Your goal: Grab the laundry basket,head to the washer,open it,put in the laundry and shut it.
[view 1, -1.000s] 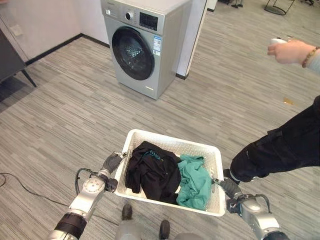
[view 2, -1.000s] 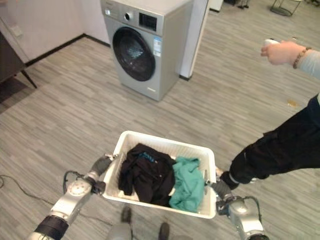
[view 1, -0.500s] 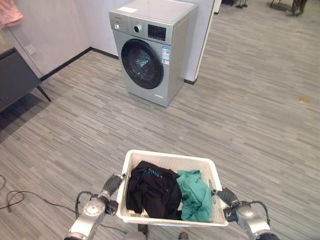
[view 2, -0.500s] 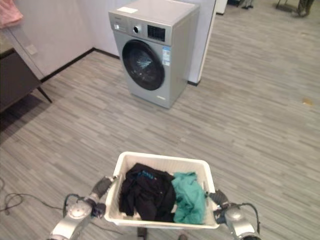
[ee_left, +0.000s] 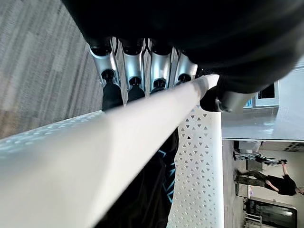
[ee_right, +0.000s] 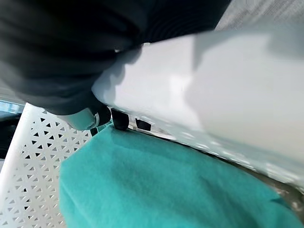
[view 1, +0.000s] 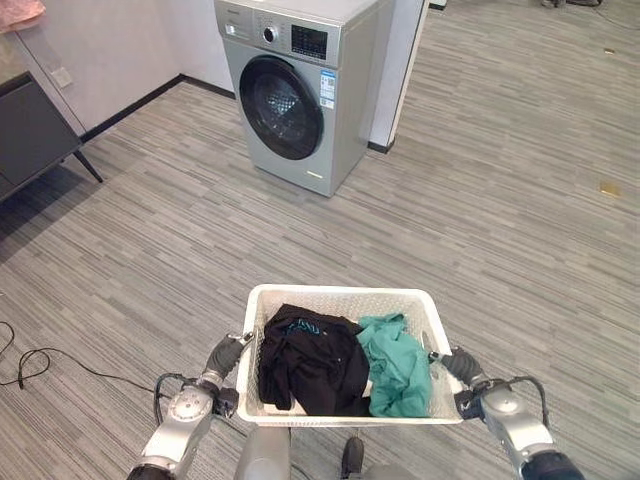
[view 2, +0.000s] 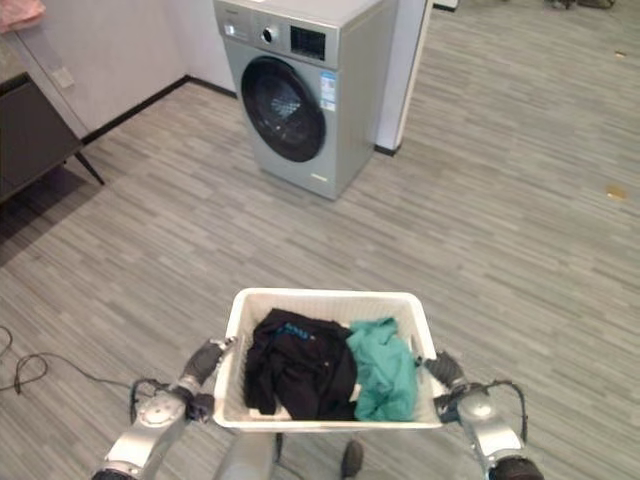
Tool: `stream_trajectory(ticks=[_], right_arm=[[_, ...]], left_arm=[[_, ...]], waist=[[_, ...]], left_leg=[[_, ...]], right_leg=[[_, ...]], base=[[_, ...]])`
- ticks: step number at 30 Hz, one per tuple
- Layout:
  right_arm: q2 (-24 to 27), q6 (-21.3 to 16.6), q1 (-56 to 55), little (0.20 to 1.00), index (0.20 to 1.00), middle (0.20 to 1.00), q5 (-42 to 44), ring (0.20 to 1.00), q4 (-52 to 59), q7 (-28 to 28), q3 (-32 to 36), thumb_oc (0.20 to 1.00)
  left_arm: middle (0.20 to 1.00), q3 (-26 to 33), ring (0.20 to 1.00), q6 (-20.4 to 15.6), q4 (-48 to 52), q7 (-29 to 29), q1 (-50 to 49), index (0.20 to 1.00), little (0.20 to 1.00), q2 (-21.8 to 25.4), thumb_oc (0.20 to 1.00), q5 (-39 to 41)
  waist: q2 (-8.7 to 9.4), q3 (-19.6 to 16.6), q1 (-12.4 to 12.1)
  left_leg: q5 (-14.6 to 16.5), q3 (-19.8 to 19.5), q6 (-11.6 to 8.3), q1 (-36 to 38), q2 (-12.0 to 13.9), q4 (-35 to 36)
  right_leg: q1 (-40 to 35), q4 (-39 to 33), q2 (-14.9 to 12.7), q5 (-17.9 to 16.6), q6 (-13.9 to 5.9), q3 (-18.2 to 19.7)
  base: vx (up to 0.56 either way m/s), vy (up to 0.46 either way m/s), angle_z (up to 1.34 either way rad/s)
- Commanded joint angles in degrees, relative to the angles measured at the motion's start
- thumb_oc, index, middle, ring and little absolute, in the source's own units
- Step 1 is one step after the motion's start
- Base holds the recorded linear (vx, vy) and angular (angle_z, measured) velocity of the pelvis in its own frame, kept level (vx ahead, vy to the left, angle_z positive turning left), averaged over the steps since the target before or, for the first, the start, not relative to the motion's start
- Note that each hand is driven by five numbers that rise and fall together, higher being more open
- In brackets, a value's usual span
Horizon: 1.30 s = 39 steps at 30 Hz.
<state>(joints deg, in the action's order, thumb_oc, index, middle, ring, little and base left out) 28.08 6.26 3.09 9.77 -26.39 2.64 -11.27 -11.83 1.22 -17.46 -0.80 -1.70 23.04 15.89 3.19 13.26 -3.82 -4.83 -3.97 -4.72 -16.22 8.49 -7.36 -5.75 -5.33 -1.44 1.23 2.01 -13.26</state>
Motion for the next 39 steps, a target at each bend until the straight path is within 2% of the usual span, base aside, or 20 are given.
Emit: stream_trajectory(ticks=[1, 4, 8, 9, 11, 13, 16, 18, 20, 21, 24, 26, 28, 30, 31, 32, 33, 34, 35, 39], right_arm=[[4.0, -5.7, 3.1, 0.2, 0.2, 0.2, 3.2, 0.2, 5.5, -1.6, 5.6, 0.2], [3.6, -5.8, 2.8, 0.2, 0.2, 0.2, 2.8, 0.2, 7.3, -2.2, 6.7, 0.2], [1.6, -5.6, 1.8, 0.2, 0.2, 0.2, 1.5, 0.2, 8.6, -1.2, 7.6, 0.2], [1.0, -5.6, 1.7, 0.2, 0.2, 0.2, 1.3, 0.2, 8.4, -1.3, 7.7, 0.2], [-0.6, -4.9, 1.6, 0.2, 0.2, 0.2, 1.0, 0.2, 6.7, -1.4, 7.5, 0.2], [-1.1, -4.5, 1.9, 0.2, 0.2, 0.2, 0.8, 0.2, 6.6, -1.0, 7.2, 0.2], [-0.6, -4.2, 2.0, 0.2, 0.2, 0.2, 1.3, 0.2, 6.8, -0.4, 6.9, 0.2], [-0.6, -4.1, 2.2, 0.2, 0.2, 0.2, 1.3, 0.2, 6.8, -0.5, 6.6, 0.2], [-0.7, -4.1, 2.4, 0.2, 0.2, 0.2, 1.4, 0.2, 6.7, -0.7, 6.3, 0.2], [-0.7, -4.0, 2.0, 0.2, 0.2, 0.2, 1.3, 0.2, 6.6, -0.8, 6.3, 0.2], [-0.6, -3.7, 1.3, 0.2, 0.2, 0.2, 1.0, 0.2, 6.8, -0.6, 6.9, 0.2], [-0.7, -3.7, 1.1, 0.2, 0.2, 0.2, 0.8, 0.2, 6.7, -0.4, 7.1, 0.2], [-0.2, -3.5, 0.4, 0.2, 0.2, 0.2, 0.8, 0.2, 7.0, 0.4, 7.1, 0.2], [-0.2, -3.5, 0.4, 0.2, 0.2, 0.2, 0.8, 0.2, 7.1, 0.4, 7.1, 0.2], [0.2, -3.6, -1.1, 0.2, 0.2, 0.2, 0.6, 0.2, 7.3, 0.7, 7.4, 0.2], [0.7, -3.8, -0.8, 0.2, 0.2, 0.2, 0.5, 0.2, 7.1, 0.8, 6.9, 0.2], [0.7, -3.8, -0.8, 0.2, 0.2, 0.2, 0.5, 0.2, 7.0, 0.8, 6.9, 0.2], [0.8, -3.9, -0.9, 0.2, 0.2, 0.2, 0.9, 0.2, 7.5, 0.3, 6.9, 0.2], [1.7, -4.9, -0.3, 0.2, 0.2, 0.2, 2.6, 0.2, 9.4, -1.0, 6.9, 0.2], [2.1, -5.2, -0.6, 0.2, 0.2, 0.2, 2.9, 0.2, 10.3, -2.3, 7.3, 0.2]], left_arm=[[0.2, 5.4, 0.2, -2.6, -1.3, 4.5, -0.1, 0.2, 0.2, 2.1, 0.2, 2.3], [0.2, 6.4, 0.2, -2.9, -0.9, 5.2, 0.3, 0.2, 0.2, 2.8, 0.2, 1.5], [0.2, 6.9, 0.2, -3.3, 0.5, 4.8, -0.3, 0.2, 0.2, 3.9, 0.2, 1.0], [0.2, 6.9, 0.2, -3.3, 0.7, 4.8, -0.5, 0.2, 0.2, 4.2, 0.2, 0.9], [0.2, 6.9, 0.2, -2.1, 2.4, 4.4, -0.4, 0.2, 0.2, 6.2, 0.2, 0.4], [0.2, 7.1, 0.2, -1.7, 3.0, 4.3, -0.5, 0.2, 0.2, 6.3, 0.2, 0.5], [0.2, 7.8, 0.2, -1.7, 3.9, 3.7, -1.3, 0.2, 0.2, 6.4, 0.2, 0.5], [0.2, 8.4, 0.2, -1.6, 3.4, 3.7, -1.7, 0.2, 0.2, 6.1, 0.2, 1.0], [0.2, 8.8, 0.2, -1.7, 3.3, 3.8, -1.8, 0.2, 0.2, 5.9, 0.2, 1.1], [0.2, 9.4, 0.2, -1.9, 2.7, 4.2, -1.4, 0.2, 0.2, 5.4, 0.2, 0.8], [0.2, 9.9, 0.2, -2.3, 2.3, 4.3, -0.7, 0.2, 0.2, 5.0, 0.2, 0.2], [0.2, 10.1, 0.2, -2.5, 2.1, 4.3, 0.0, 0.2, 0.2, 4.8, 0.2, 0.0], [0.2, 10.0, 0.2, -2.7, 1.7, 4.1, 0.1, 0.2, 0.2, 4.4, 0.2, -0.2], [0.2, 10.0, 0.2, -2.7, 1.7, 4.1, 0.0, 0.2, 0.2, 4.4, 0.2, -0.2], [0.2, 9.5, 0.2, -2.8, 1.1, 4.2, -0.4, 0.2, 0.2, 3.9, 0.2, -0.7], [0.2, 8.9, 0.2, -2.9, -0.2, 4.6, 0.0, 0.2, 0.2, 3.2, 0.2, -1.5], [0.2, 9.0, 0.2, -2.9, -0.2, 4.7, 0.0, 0.2, 0.2, 3.2, 0.2, -1.5], [0.2, 8.6, 0.2, -2.7, -0.7, 4.8, 0.6, 0.2, 0.2, 3.1, 0.2, -1.1], [0.2, 9.0, 0.2, -2.5, 0.0, 5.2, 0.5, 0.2, 0.2, 2.9, 0.2, 1.3], [0.2, 8.7, 0.2, -2.3, 0.3, 6.0, 1.4, 0.2, 0.2, 3.1, 0.2, 1.7]], waist=[[-1.0, -3.0, -0.9], [-1.31, -4.2, -1.8], [0.16, -6.2, -2.7], [0.32, -6.6, -2.7], [-0.8, -6.1, -1.4], [-1.43, -5.7, -0.9], [-2.18, -5.0, 0.1], [-2.03, -4.7, 0.5], [-2.16, -4.2, 0.7], [-2.1, -4.2, 1.5], [-2.38, -4.1, 2.4], [-2.42, -4.1, 2.6], [-1.93, -5.1, 3.7], [-2.06, -4.9, 3.7], [-1.53, -6.3, 4.7], [-2.41, -7.1, 5.0], [-2.23, -7.2, 5.1], [-2.19, -7.2, 5.2], [-0.74, -5.2, 4.1], [-0.03, -4.1, 3.7]], left_leg=[[-1.1, 2.0, -1.36, -0.2, 3.1, 4.2], [-1.6, 3.4, -1.43, -0.6, 3.5, 2.9], [4.6, 4.2, 1.77, 0.2, -2.0, -4.2], [5.7, 5.1, 2.81, 0.9, -3.1, -4.7], [8.8, 6.9, 6.93, 5.4, -6.1, -3.5], [9.1, 7.4, 7.58, 6.8, -6.1, -2.7], [10.0, 7.9, 7.86, 11.1, -6.9, 0.4], [12.6, 8.0, 7.25, 14.7, -7.2, 2.1], [12.2, 8.6, 7.07, 15.7, -6.9, 2.6], [13.3, 7.8, 6.68, 17.5, -7.5, 3.3], [14.3, 6.9, 6.51, 19.5, -7.7, 4.2], [16.0, 6.2, 6.2, 21.7, -7.9, 4.3], [19.1, 5.1, 5.64, 26.0, -7.6, 4.7], [19.2, 5.0, 5.62, 26.3, -7.5, 4.8], [21.4, 3.7, 5.24, 28.6, -6.6, 3.8], [18.6, 3.1, 3.06, 28.3, -3.5, -1.8], [18.4, 2.9, 3.03, 28.0, -3.6, -1.9], [14.8, 3.2, 1.89, 24.7, -2.3, -8.3], [3.6, 3.6, 1.69, 12.5, 0.9, -31.5], [0.6, 5.7, 2.3, 7.4, 6.2, -34.8]], right_leg=[[-2.0, 4.0, -1.2, 10.1, -4.47, -1.6], [-4.4, 6.3, -3.1, 11.7, -5.56, -0.6], [-4.9, 12.6, -9.6, 10.0, -8.79, 0.3], [-3.6, 16.1, -11.0, 8.2, -9.18, 0.5], [5.9, 33.4, -14.7, -3.1, -9.48, 1.5], [8.8, 35.4, -15.0, -3.6, -9.34, 0.6], [13.6, 33.1, -11.9, 1.3, -8.16, -3.0], [14.9, 23.5, -11.0, 3.6, -8.79, -6.2], [14.5, 18.2, -10.1, 1.6, -8.36, -6.7], [15.8, 11.3, -9.5, -0.9, -9.68, -3.0], [18.4, 6.8, -9.7, -3.9, -10.94, 1.8], [20.5, 3.0, -10.4, -6.0, -11.91, 1.4], [20.1, 2.3, -9.6, -6.7, -12.48, 1.6], [19.8, 2.3, -9.5, -6.6, -12.49, 1.5], [19.4, 5.9, -8.3, -6.7, -11.71, 4.8], [18.9, 9.1, -5.9, -5.6, -10.39, 4.5], [19.1, 9.1, -6.1, -5.7, -10.35, 4.5], [17.8, 10.0, -4.8, -4.3, -9.0, 4.7], [12.8, 9.0, -3.1, -1.3, -4.32, 2.3], [8.9, 7.8, -0.6, 1.5, -1.99, 2.0]], base=[[0.31, 0.282, 0.12], [0.42, 0.378, 0.05], [0.37, 0.395, -0.4], [0.45, 0.612, -0.14], [0.41, 0.645, -0.07], [0.2, 0.283, 0.07], [0.25, 0.186, 0.06], [0.37, 0.033, -0.04], [0.27, -0.043, 0.18], [0.21, -0.039, 0.07], [0.31, -0.061, 0.34], [0.47, -0.137, 0.42], [0.54, -0.182, 0.2], [0.26, -0.107, 0.17], [0.65, -0.389, 0.26], [0.64, -0.393, 0.35], [0.4, -0.364, 0.5], [0.29, -0.52, 0.19], [0.38, -0.619, 0.14], [0.25, -0.278, -0.24]])
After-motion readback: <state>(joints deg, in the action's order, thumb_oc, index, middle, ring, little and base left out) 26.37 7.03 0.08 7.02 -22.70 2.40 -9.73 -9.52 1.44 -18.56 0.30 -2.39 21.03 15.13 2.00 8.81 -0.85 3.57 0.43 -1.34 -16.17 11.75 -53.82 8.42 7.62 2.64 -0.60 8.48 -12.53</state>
